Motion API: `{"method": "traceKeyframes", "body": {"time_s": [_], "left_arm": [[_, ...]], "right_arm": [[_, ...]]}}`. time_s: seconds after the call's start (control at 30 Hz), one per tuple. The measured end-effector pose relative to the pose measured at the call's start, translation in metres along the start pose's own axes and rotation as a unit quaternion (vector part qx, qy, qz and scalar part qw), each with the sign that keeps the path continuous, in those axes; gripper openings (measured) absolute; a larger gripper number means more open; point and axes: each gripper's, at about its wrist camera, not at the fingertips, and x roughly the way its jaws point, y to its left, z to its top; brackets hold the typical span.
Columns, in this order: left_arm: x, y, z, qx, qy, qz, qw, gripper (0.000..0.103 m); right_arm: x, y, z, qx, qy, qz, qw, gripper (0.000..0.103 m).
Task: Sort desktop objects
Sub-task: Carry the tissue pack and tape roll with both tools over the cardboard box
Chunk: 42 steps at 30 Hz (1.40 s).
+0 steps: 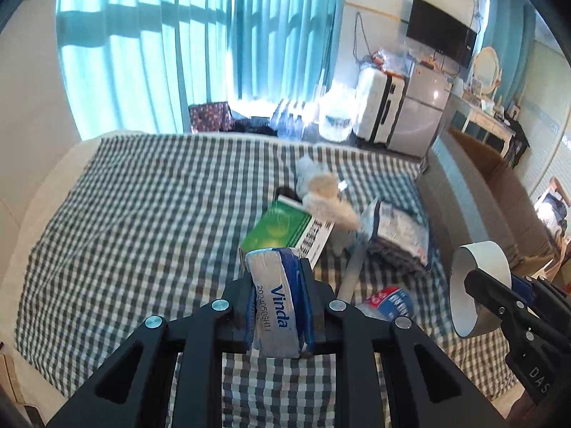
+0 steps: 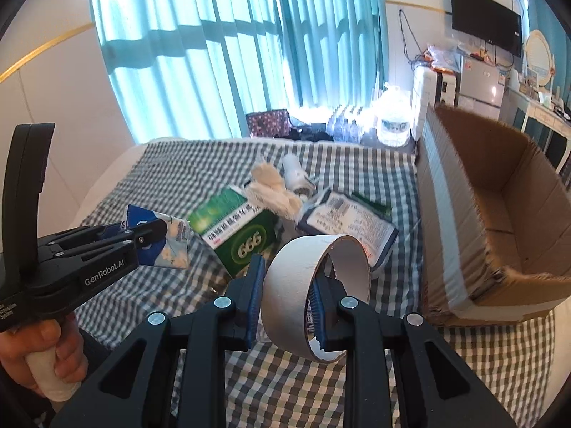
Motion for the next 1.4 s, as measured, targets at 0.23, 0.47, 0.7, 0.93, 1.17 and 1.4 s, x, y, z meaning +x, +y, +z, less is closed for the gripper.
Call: {"method": "traceKeyframes", "body": {"time_s": [0.23, 0.47, 0.7, 0.93, 1.17, 1.4], "left_arm": [[-0.031, -0.006, 0.017, 0.005, -0.030, -0.001, 0.9995, 0.020], [-0.057, -0.010, 0.029, 0.006, -0.065, -0.001, 0.9978, 0.020], [-0.063, -0.020, 0.037, 0.009, -0.072, -0.003, 0.9973, 0.020], [-0.068, -0.039, 0.047, 0.017, -0.082, -0.014, 0.9964, 0.020], [-0.067, -0.066, 0.061, 0.030, -0.091, -0.031, 0.9949, 0.020], [-0.063, -0.095, 0.068, 0.041, -0.093, -0.042, 0.9939, 0.020]], "right_arm": [[-0.033, 0.009, 0.023, -0.009, -0.036, 0.004, 0.999, 0.024], [-0.053, 0.014, 0.039, -0.012, -0.062, 0.005, 0.998, 0.024], [-0.065, 0.010, 0.043, -0.012, -0.076, 0.005, 0.997, 0.024], [-0.078, -0.002, 0.052, -0.014, -0.091, -0.009, 0.996, 0.024], [-0.090, -0.023, 0.063, -0.009, -0.104, -0.038, 0.994, 0.024], [-0.091, -0.046, 0.065, 0.007, -0.103, -0.054, 0.993, 0.014]]}}
